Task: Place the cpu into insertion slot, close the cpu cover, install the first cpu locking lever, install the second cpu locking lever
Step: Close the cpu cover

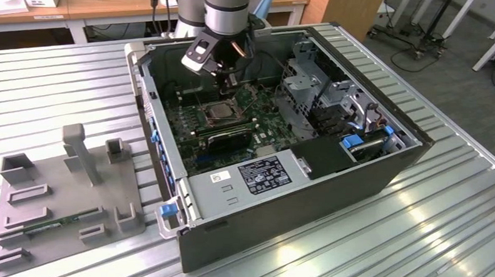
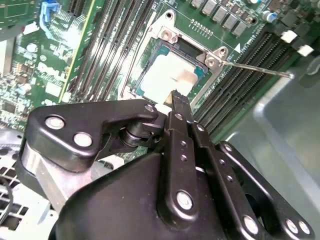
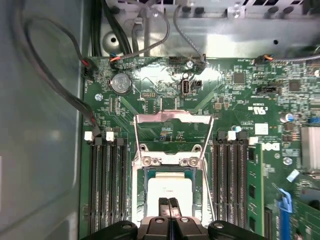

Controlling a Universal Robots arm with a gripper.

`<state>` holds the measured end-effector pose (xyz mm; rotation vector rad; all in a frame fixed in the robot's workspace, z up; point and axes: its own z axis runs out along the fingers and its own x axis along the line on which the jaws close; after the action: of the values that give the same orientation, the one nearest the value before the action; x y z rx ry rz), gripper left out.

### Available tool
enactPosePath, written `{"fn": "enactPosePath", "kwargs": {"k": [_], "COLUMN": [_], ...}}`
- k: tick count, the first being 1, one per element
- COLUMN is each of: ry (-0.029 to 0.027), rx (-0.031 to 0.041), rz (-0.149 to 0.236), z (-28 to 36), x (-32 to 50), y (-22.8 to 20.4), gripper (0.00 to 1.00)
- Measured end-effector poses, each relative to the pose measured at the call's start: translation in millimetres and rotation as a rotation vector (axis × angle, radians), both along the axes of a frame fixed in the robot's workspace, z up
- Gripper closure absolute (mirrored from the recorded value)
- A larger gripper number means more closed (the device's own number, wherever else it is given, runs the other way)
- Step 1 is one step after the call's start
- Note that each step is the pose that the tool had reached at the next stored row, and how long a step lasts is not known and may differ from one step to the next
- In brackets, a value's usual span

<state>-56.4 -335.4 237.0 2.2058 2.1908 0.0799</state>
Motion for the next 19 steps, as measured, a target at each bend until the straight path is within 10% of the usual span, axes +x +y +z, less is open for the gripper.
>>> {"fn": "enactPosePath", "kwargs": {"k": [19], "ry": [0.0068], "rx": [-0.0001], "rz": [0.000], "z": [3.5], "x": [0.0], "y": [0.0], "gripper": [0.89]}}
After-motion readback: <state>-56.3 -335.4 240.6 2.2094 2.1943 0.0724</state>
